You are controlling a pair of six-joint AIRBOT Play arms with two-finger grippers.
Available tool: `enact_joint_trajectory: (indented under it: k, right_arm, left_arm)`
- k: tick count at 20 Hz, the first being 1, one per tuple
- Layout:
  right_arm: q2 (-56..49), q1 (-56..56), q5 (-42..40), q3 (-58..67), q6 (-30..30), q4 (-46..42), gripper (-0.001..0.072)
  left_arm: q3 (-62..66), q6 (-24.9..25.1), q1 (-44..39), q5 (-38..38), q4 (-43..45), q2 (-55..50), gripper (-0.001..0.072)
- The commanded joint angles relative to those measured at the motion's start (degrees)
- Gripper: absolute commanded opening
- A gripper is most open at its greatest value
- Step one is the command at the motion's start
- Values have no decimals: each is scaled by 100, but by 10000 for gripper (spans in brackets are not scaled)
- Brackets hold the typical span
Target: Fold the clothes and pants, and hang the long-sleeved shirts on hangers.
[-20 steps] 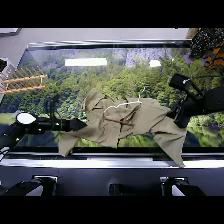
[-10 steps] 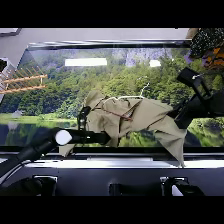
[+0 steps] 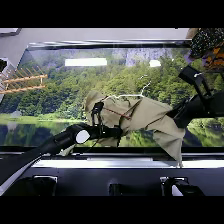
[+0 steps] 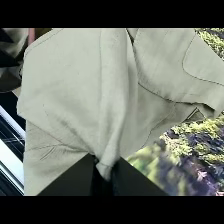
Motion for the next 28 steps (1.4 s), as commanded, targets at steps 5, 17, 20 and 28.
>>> enact_joint_trajectory:
  k: [5, 17, 20, 28]
  right_arm:
    - [7, 4, -9, 2, 22, 2, 36]
    - [13, 4, -157, 2, 116, -9, 36]
    - [85, 4, -157, 4, 896, -4, 35]
    - [501, 4, -164, 4, 1473, -7, 35]
  left_arm:
    - [151, -59, 20, -129, 330, -358, 516]
    - [151, 35, 151, -52, 509, -398, 31]
    - [295, 83, 649, -540, 509, -352, 30]
    - [1176, 828, 2098, -1126, 505, -562, 30]
